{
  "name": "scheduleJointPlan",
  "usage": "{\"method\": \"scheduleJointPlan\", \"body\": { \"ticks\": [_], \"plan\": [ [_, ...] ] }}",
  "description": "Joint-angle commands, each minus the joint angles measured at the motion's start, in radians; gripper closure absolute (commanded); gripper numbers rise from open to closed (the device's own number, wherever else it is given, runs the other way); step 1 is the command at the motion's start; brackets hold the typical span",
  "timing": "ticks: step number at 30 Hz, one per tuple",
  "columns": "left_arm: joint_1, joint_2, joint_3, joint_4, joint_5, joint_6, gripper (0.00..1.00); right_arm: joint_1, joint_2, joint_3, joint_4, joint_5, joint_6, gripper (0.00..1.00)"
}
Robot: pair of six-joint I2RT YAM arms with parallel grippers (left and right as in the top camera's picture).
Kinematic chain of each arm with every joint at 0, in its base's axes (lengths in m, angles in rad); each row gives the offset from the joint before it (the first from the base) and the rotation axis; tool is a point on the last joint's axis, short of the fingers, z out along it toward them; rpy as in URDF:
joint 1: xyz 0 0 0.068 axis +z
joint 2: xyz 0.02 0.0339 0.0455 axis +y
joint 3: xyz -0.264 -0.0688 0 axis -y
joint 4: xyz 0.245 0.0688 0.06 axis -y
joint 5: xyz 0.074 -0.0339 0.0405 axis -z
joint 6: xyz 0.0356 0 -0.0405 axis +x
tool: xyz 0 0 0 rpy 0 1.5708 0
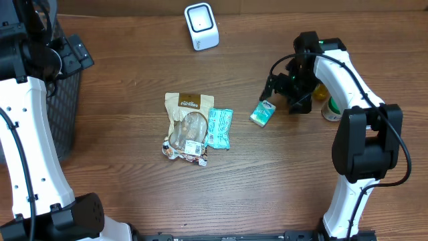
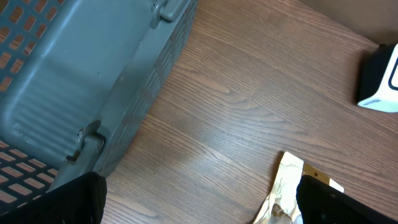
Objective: Scan the item barcode
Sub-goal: 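Set the tissue pack down right of the wipes and open gripper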
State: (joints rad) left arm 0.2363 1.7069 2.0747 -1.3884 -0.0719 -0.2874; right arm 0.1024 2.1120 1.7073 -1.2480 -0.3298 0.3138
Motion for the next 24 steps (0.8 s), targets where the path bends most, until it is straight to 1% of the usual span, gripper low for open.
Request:
{"method": "scheduleJointPlan", "body": {
  "ticks": [1,2,5,8,13,17,19,21,24],
  "plan": [
    [-0.001,0.006,0.008,0.001,0.002,0.003,0.01,-0.007,-0.034,0.010,0.011,-0.043,-0.001,0.00],
    [-0.001,0.006,0.008,0.001,0.002,0.003,0.00,-0.009,-0.035,0.019,-0.004,-0.051,0.000,0.00],
    [-0.001,0.006,0.008,0.001,0.002,0.003,0.00,-0.010,-0.054,0.031,-0.037,-0.048,-0.001,0.08],
    [-0.001,0.006,0.008,0.001,0.002,0.003,0.00,-0.002,-0.111,0.031,-0.052,0.002,0.006,0.09],
    [-0.001,0.006,0.008,0.001,0.002,0.003,0.00,0.023,-0.237,0.017,-0.084,0.140,0.115,0.10],
    [-0.001,0.006,0.008,0.001,0.002,0.003,0.00,0.058,-0.296,-0.012,-0.092,0.166,0.129,0.10],
    [-0.001,0.006,0.008,0.001,0.002,0.003,0.01,0.077,-0.296,-0.032,-0.079,0.166,0.129,0.10],
    [-0.001,0.006,0.008,0.001,0.002,0.003,0.00,0.096,-0.296,-0.081,-0.034,0.165,0.141,0.13],
    [-0.001,0.006,0.008,0.001,0.002,0.003,0.00,0.123,-0.296,-0.181,0.060,0.165,0.178,0.15]
  ]
}}
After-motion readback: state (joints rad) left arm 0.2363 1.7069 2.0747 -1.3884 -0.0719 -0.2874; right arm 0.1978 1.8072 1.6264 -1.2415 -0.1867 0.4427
